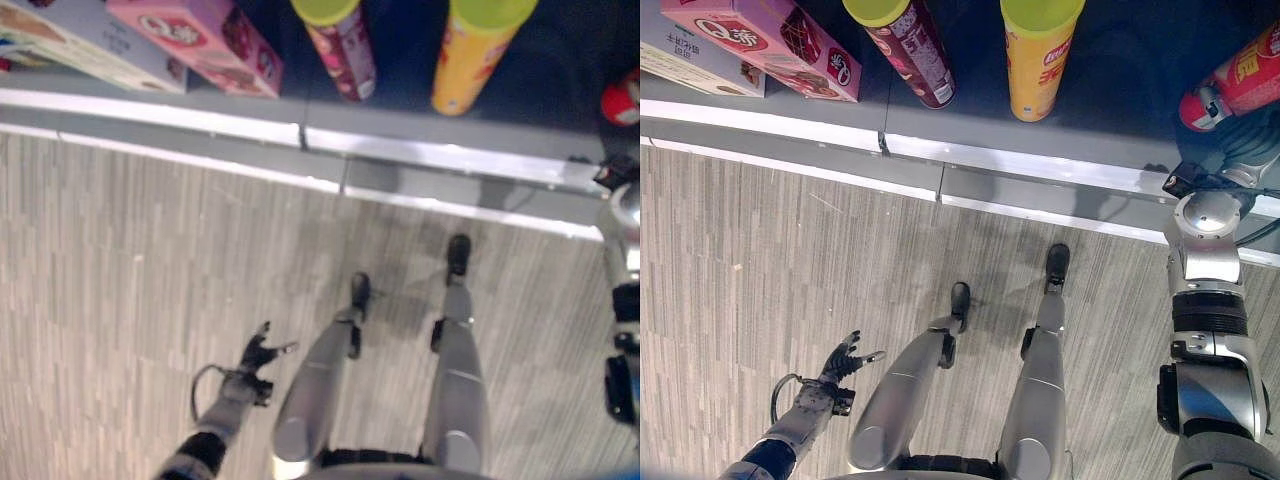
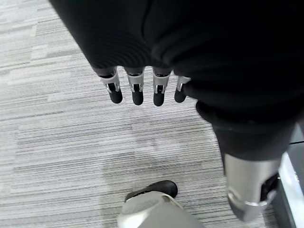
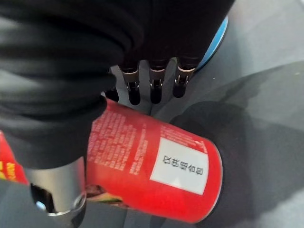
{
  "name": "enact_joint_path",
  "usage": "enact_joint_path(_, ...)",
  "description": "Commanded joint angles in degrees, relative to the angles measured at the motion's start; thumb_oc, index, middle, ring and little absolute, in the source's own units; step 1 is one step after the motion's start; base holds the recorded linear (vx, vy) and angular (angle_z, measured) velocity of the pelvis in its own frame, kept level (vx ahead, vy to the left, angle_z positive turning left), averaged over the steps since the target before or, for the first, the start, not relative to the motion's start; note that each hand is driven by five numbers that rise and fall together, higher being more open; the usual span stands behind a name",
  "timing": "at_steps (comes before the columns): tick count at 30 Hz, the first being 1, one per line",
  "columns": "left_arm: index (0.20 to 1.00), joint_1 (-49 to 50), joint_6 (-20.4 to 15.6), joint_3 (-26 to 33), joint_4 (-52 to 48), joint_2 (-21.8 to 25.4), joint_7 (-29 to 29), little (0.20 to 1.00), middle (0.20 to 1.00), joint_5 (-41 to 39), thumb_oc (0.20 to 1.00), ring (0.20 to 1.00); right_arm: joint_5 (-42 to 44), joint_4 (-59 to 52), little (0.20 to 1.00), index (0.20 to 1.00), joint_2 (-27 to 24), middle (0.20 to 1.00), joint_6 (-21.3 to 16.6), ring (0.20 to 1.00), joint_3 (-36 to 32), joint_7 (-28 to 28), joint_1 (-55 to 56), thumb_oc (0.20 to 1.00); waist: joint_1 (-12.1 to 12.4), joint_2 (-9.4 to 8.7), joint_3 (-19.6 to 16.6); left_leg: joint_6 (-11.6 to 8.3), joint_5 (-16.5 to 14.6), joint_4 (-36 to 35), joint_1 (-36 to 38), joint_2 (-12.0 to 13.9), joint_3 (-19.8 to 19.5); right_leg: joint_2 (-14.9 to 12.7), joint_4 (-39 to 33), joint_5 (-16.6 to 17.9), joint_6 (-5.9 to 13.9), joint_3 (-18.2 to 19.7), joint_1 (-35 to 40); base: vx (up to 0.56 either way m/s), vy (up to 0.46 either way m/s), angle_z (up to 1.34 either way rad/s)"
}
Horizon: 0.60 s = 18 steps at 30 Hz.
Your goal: Put the goods on the table back onto the shelves and tidy them up.
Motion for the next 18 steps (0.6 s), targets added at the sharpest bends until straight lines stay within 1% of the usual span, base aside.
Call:
enact_joint_path(1, 1.000, 5.56, -0.24, -0.38, -2.73, 4.95, -0.92, 1.000, 1.000, -2.09, 1.000, 1.000, 1.68, -0.74, 1.000, 1.000, -6.47, 1.000, -3.86, 1.000, 1.75, 2.03, -2.57, 1.000, 0.43, 1.95, -0.66, -5.09, 0.33, -8.43, 4.33, 3.53, -4.71, -0.55, 4.90, -8.30, 2.03, -1.42, 0.60, 0.00, 0.000, 0.00)
enact_joint_path(2, 1.000, 5.58, -0.21, -0.36, -2.77, 4.95, -0.94, 1.000, 1.000, -2.09, 1.000, 1.000, 1.72, -0.64, 1.000, 1.000, -6.50, 1.000, -3.91, 1.000, 1.79, 2.07, -2.64, 1.000, 0.43, 1.96, -0.66, -5.09, 0.33, -8.42, 4.32, 3.54, -4.71, -0.54, 4.90, -8.30, 2.03, -1.42, 0.59, 0.00, 0.000, 0.00)
enact_joint_path(3, 1.000, 5.98, -0.30, -0.34, -3.50, 5.32, -1.41, 1.000, 1.000, -2.42, 1.000, 1.000, 2.54, -0.62, 1.000, 1.000, -6.88, 1.000, -4.25, 1.000, 2.06, 3.33, -2.54, 1.000, 0.65, 2.15, -0.66, -5.16, -0.07, -8.33, 4.61, 3.87, -4.65, -0.19, 5.01, -8.62, 1.99, -1.54, 0.88, 0.00, 0.000, 0.00)
enact_joint_path(7, 1.000, 5.98, -0.31, 0.08, -3.25, 5.45, -1.96, 1.000, 1.000, -2.51, 1.000, 1.000, 3.52, -0.42, 1.000, 1.000, -7.42, 1.000, -4.79, 1.000, 2.64, 5.33, -2.49, 1.000, 0.52, 1.72, -0.66, -5.18, 0.44, -8.26, 4.12, 3.64, -4.55, -0.58, 4.92, -8.23, 2.03, -1.68, 0.70, 0.00, 0.000, 0.00)
enact_joint_path(9, 1.000, 5.71, -0.31, 0.30, -1.91, 5.26, -2.55, 1.000, 1.000, -2.51, 1.000, 1.000, 4.58, -0.13, 1.000, 1.000, -7.77, 1.000, -5.35, 1.000, 2.96, 7.08, -2.30, 1.000, 0.70, 1.66, -0.66, -5.28, -0.06, -8.10, 4.43, 4.03, -4.60, -0.23, 5.11, -8.62, 1.98, -1.92, 1.05, 0.00, 0.000, 0.00)
enact_joint_path(10, 1.000, 5.52, -0.31, 0.42, -1.82, 5.22, -2.68, 1.000, 1.000, -2.45, 1.000, 1.000, 4.89, -0.12, 1.000, 1.000, -7.82, 1.000, -5.50, 1.000, 3.02, 7.59, -2.33, 1.000, 0.54, 1.44, -0.66, -5.26, 0.38, -8.15, 4.11, 3.75, -4.60, -0.53, 4.99, -8.29, 2.02, -1.91, 0.80, 0.00, 0.000, 0.00)
enact_joint_path(13, 1.000, 5.84, -0.41, 0.57, -1.82, 5.28, -3.08, 1.000, 1.000, -2.47, 1.000, 1.000, 4.87, -0.10, 1.000, 1.000, -8.21, 1.000, -5.51, 1.000, 3.50, 8.69, -2.03, 1.000, 0.80, 1.56, -0.66, -5.36, -0.07, -7.91, 4.37, 4.11, -4.55, -0.30, 5.07, -8.58, 2.03, -2.10, 1.16, 0.00, 0.000, 0.00)
enact_joint_path(14, 1.000, 5.73, -0.40, 0.71, -1.69, 5.25, -3.12, 1.000, 1.000, -2.54, 1.000, 1.000, 4.77, -0.04, 1.000, 1.000, -8.33, 1.000, -5.47, 1.000, 3.55, 8.78, -2.15, 1.000, 0.61, 1.29, -0.66, -5.34, 0.37, -7.97, 4.07, 3.84, -4.55, -0.58, 4.95, -8.23, 2.08, -2.01, 0.90, 0.00, 0.000, 0.00)
enact_joint_path(15, 1.000, 5.81, -0.39, 0.73, -1.58, 5.29, -3.15, 1.000, 1.000, -2.53, 1.000, 1.000, 4.48, 0.01, 1.000, 1.000, -8.55, 1.000, -5.40, 1.000, 3.73, 8.89, -2.11, 1.000, 0.78, 1.43, -0.66, -5.39, -0.04, -7.77, 4.32, 4.12, -4.52, -0.28, 5.04, -8.56, 2.07, -2.00, 1.24, 0.00, 0.000, 0.00)
enact_joint_path(18, 1.000, 5.70, -0.47, 0.85, -1.64, 5.30, -3.15, 1.000, 1.000, -2.69, 1.000, 1.000, 4.46, -0.16, 1.000, 1.000, -8.72, 1.000, -5.49, 1.000, 3.60, 9.00, -2.19, 1.000, 0.64, 1.21, -0.66, -5.38, 0.44, -7.75, 3.93, 3.85, -4.54, -0.63, 4.91, -8.22, 2.11, -1.93, 1.02, 0.00, 0.000, 0.00)
